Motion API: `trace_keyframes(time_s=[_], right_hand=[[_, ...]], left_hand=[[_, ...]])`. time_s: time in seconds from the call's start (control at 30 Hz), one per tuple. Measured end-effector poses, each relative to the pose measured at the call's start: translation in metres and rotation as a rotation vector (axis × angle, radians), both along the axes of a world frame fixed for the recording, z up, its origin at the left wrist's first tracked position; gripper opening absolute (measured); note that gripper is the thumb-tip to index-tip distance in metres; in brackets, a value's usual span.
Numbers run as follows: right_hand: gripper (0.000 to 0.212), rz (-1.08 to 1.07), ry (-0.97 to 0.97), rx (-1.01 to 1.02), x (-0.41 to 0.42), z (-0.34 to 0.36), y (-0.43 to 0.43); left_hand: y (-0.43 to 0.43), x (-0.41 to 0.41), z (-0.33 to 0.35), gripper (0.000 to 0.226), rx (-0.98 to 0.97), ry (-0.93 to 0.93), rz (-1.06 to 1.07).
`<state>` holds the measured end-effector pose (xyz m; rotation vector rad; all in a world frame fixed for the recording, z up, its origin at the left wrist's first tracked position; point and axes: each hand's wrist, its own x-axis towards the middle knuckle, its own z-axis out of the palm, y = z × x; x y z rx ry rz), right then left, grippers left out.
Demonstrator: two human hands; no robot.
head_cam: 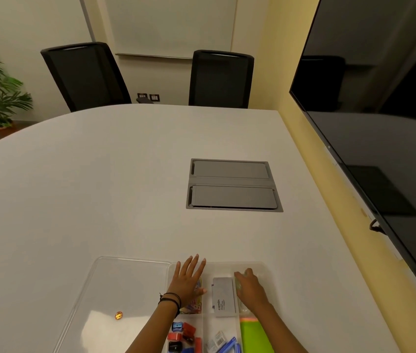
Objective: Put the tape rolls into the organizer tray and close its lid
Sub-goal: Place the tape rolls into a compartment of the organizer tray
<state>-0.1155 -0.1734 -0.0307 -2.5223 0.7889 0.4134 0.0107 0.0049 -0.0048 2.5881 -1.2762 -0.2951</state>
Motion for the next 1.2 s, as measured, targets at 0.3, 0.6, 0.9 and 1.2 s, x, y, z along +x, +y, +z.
trace_keyframes(time_s=[0.3, 0.6, 0.9, 1.2], right_hand=[[0.038, -0.174, -0.047, -0.076, 0.004, -0.008, 0.013], [0.040, -0.374, -0.108, -0.023, 0.008, -0.012, 0.012], [0.044, -0.291, -0.014, -0.034, 0.008, 0.001, 0.011], [0.061, -0.184, 0.045, -0.207, -0.020, 0.015, 0.003]], left_hand=[[-0.003, 0.005, -0.004, 0.152, 0.047, -0.009, 0.022], [-0.007, 0.004, -0.008, 0.129, 0.304, -0.084, -0.067], [-0.008, 0.002, -0.006, 0.109, 0.346, -0.198, -0.141], [-0.010, 0.006, -0.009, 0.122, 0.240, -0.118, 0.055]])
